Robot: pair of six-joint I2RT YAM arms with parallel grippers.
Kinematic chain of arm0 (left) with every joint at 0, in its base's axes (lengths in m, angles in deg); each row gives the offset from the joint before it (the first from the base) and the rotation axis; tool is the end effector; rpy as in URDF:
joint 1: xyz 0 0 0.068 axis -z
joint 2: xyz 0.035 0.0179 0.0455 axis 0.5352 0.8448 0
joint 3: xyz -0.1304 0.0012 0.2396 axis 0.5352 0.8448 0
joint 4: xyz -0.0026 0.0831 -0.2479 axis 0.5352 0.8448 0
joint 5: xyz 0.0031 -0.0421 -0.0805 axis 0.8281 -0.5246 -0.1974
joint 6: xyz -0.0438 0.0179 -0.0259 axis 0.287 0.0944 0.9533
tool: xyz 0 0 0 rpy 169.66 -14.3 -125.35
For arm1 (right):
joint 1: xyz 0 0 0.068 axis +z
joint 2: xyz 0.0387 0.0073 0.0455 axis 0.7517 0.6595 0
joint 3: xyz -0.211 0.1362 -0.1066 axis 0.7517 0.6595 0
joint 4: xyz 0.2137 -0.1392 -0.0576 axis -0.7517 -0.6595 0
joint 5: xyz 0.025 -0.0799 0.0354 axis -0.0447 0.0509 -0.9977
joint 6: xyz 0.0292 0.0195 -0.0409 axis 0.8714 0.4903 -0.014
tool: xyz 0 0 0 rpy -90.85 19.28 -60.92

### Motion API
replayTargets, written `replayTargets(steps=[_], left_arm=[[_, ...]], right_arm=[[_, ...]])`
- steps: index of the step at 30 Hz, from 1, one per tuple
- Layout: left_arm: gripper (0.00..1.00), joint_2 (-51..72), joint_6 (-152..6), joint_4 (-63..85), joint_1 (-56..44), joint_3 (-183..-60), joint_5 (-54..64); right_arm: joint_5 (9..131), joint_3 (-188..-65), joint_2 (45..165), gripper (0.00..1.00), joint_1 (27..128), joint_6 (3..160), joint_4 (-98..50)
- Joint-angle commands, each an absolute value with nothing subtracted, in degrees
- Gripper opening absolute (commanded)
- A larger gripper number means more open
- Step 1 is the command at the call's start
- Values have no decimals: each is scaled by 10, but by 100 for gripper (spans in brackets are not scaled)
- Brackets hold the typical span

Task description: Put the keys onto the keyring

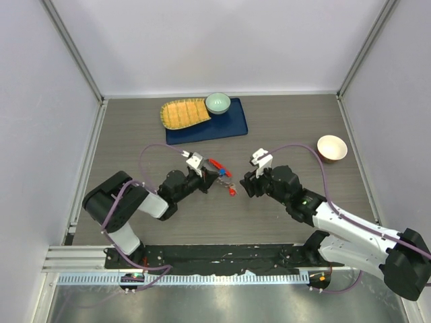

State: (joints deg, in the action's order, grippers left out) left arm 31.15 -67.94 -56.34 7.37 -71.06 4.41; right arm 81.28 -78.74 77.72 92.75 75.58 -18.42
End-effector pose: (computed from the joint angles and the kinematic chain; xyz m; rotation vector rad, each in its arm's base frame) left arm 0.2125 -0.1839 0.1460 0.4725 1.6688 -0.8654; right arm 0.1546 0.1467 0.2339 -0.6862 1.8471 0.4653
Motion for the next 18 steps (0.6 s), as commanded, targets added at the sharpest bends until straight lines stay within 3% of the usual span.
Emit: replayTargets(steps=[1, 6, 8, 9, 11, 18], left_arm=[[7, 273, -654, -541, 74, -689, 79], [37, 171, -640, -402, 75, -668, 105], [45, 105, -633, -323, 75, -664, 154], [55, 84, -629, -287, 75, -666, 174], [65, 24, -615, -173, 75, -687, 236], [100, -83, -539, 83, 74, -776, 370]], right_arm=[[835, -786, 761, 54, 924, 767, -156], [849, -786, 763, 55, 924, 795, -157], [854, -793, 771, 61, 924, 807, -158], [852, -797, 776, 63, 924, 811, -159], [847, -808, 787, 65, 923, 812, -159], [832, -863, 865, 76, 911, 830, -155]])
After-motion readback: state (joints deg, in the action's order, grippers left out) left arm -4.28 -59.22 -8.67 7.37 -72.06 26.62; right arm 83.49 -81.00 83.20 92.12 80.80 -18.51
